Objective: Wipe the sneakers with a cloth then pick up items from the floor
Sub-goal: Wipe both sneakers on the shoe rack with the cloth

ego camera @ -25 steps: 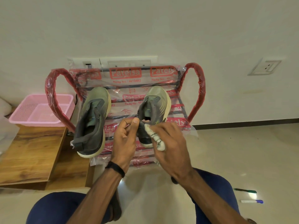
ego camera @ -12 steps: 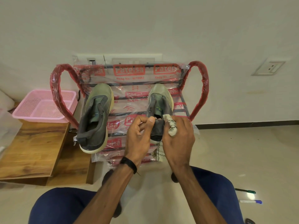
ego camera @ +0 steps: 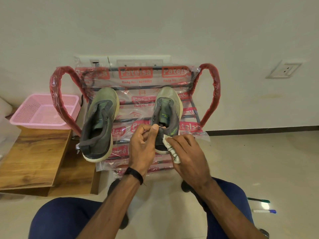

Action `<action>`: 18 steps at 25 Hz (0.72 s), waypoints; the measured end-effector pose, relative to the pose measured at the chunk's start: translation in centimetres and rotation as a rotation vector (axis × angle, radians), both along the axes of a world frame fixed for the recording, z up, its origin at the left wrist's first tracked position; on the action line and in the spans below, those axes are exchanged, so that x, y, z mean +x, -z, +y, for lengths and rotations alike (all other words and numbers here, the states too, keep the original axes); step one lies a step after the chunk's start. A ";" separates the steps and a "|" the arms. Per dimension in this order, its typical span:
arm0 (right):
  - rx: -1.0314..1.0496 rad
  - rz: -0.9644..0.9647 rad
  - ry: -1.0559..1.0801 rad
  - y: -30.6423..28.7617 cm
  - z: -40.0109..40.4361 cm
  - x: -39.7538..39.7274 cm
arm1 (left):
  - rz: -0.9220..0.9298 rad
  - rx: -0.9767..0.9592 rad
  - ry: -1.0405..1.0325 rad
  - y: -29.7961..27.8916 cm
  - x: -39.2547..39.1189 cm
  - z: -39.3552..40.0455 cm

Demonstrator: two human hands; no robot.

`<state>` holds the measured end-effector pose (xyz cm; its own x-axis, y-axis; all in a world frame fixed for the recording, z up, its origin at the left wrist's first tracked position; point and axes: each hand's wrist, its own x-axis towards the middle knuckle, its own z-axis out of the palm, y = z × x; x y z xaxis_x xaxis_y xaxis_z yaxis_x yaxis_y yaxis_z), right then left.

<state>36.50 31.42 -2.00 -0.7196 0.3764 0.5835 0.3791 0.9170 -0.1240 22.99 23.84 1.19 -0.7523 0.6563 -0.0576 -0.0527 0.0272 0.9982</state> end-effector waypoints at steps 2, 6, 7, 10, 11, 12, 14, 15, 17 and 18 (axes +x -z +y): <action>0.033 -0.075 -0.052 -0.1 0.5 0.8 | 0.004 -0.017 0.002 0.4 0.1 -0.1; 0.055 -0.208 -0.164 -0.8 2.1 2.5 | 0.036 -0.028 0.034 0.9 0.2 -0.2; 0.043 -0.234 -0.183 -1.0 2.5 2.8 | 0.046 -0.030 0.043 1.0 0.3 -0.2; -0.221 -0.134 -0.115 -0.6 2.8 3.7 | 0.055 -0.041 0.054 1.1 0.4 0.0; -0.396 -0.020 -0.039 -0.3 2.6 3.9 | 0.052 -0.037 0.055 1.0 0.4 0.0; -0.542 0.120 0.045 -0.2 2.1 3.9 | 0.043 -0.025 0.051 1.0 0.3 0.0; -0.634 0.314 0.137 -0.4 0.8 2.7 | 0.031 -0.014 0.044 0.7 -0.1 -0.1; -0.584 0.307 0.121 -0.4 0.0 1.8 | 0.030 -0.019 0.038 0.6 -0.3 -0.3; -0.382 0.148 0.033 -0.3 -1.5 0.2 | 0.029 -0.017 0.032 0.6 -1.0 -0.5; -0.259 0.061 0.001 -0.2 -1.8 0.0 | 0.033 -0.016 0.036 0.7 -1.1 -0.6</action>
